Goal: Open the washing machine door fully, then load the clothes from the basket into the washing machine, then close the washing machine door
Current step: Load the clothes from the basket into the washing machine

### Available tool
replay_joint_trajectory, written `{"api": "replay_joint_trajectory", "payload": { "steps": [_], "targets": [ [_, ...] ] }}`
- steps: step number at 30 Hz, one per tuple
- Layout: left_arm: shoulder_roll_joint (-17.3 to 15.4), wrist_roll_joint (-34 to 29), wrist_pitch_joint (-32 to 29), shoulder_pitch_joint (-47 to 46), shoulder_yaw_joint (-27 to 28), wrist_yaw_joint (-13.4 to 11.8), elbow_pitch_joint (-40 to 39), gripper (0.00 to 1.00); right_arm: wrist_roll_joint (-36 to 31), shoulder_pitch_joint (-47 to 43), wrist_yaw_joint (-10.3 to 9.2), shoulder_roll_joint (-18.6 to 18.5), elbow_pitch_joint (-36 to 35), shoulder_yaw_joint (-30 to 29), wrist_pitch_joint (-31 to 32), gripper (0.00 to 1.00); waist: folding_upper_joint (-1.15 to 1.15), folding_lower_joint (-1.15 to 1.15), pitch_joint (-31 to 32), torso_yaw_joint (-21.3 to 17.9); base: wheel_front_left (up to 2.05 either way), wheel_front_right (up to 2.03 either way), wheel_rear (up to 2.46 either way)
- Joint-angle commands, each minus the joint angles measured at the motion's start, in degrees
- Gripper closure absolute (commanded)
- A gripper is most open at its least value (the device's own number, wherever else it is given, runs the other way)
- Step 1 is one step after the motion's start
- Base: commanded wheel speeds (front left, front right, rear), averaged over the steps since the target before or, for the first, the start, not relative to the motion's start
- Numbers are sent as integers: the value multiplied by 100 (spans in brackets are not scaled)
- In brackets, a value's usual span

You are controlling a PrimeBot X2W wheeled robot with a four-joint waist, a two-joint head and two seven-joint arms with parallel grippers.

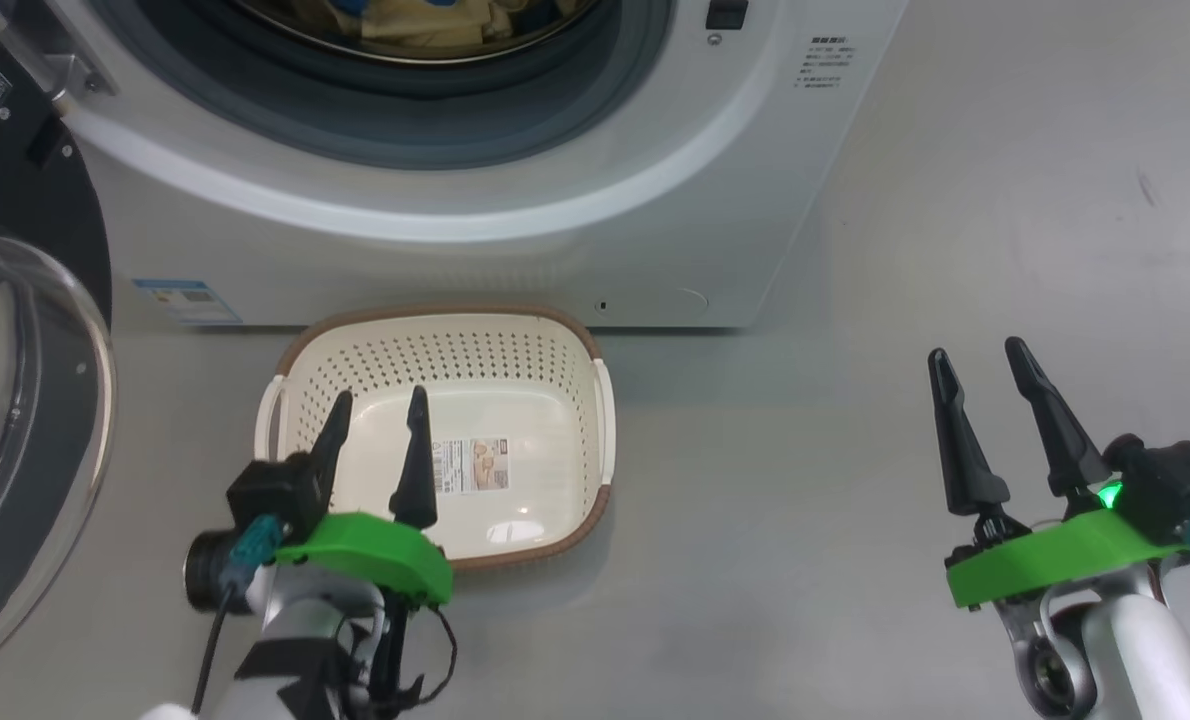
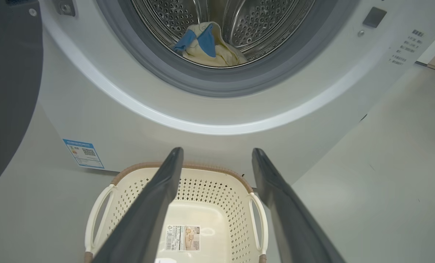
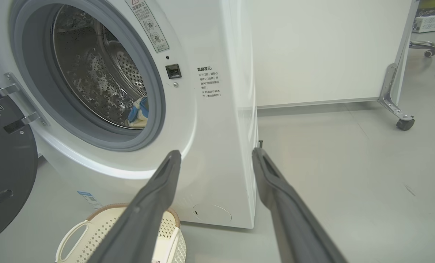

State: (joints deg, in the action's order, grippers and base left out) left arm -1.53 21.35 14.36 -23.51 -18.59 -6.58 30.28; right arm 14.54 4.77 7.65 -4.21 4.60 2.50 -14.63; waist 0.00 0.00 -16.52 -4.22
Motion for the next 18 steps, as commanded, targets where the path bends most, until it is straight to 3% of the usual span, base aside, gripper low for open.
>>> {"api": "replay_joint_trajectory", "payload": {
  "steps": [1,8,18],
  "targets": [
    [-135,-94,63,152,300,31,-369,0,-50,-76,-16,-117,-145,128,-37,0,0,0,179,31,0,0,0],
    [-135,-207,63,1324,1138,-37,-1284,0,-60,-305,-16,-134,-102,164,-37,0,0,0,622,27,0,0,0],
    [-135,-172,63,2368,1501,-251,-2013,0,-124,-638,-16,-204,-75,106,-37,0,0,0,1032,52,0,0,0]
  ]
}}
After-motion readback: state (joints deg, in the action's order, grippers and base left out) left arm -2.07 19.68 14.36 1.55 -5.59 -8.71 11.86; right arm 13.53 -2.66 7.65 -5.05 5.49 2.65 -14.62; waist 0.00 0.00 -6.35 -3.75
